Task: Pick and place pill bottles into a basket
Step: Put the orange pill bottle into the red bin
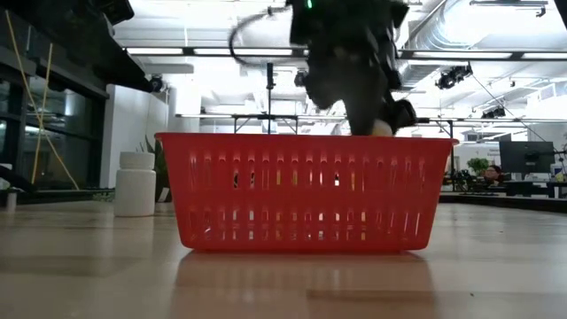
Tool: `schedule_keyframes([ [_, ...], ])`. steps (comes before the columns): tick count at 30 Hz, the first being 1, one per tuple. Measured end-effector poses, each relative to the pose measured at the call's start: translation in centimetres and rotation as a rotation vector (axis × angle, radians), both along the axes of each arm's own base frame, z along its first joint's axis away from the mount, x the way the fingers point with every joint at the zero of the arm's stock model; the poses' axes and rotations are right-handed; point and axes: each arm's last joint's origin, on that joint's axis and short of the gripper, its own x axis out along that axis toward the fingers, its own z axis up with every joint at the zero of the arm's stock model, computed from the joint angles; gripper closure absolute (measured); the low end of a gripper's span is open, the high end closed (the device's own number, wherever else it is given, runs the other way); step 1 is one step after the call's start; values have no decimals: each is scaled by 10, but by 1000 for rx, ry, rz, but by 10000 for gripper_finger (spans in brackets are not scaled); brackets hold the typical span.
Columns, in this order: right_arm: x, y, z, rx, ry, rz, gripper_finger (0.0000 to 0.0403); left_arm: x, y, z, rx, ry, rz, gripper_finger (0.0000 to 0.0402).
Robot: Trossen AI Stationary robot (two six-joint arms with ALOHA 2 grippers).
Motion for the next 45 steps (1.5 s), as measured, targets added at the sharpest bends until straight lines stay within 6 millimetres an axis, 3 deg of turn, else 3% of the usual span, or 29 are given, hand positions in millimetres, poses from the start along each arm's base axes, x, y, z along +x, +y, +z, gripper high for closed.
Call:
schedule_keyframes([
  [6,7,17,22,-56,-50,31,211,0,0,0,8,-3,12,94],
  [11,5,21,24,-35,-24,-8,187,0,0,0,22,0,4,94],
  [16,4,42,24,15,-26,20,214,1,1,1,31,-11,9,94],
  [22,4,65,26,60,-48,16,214,2,1,4,41,-45,25,94],
  [27,5,79,27,81,-72,7,190,2,1,4,62,-40,21,94],
  [37,7,81,26,36,-105,-4,214,2,1,4,63,-40,20,94],
  [45,8,80,22,-6,-108,-15,182,2,1,4,62,-40,20,94],
])
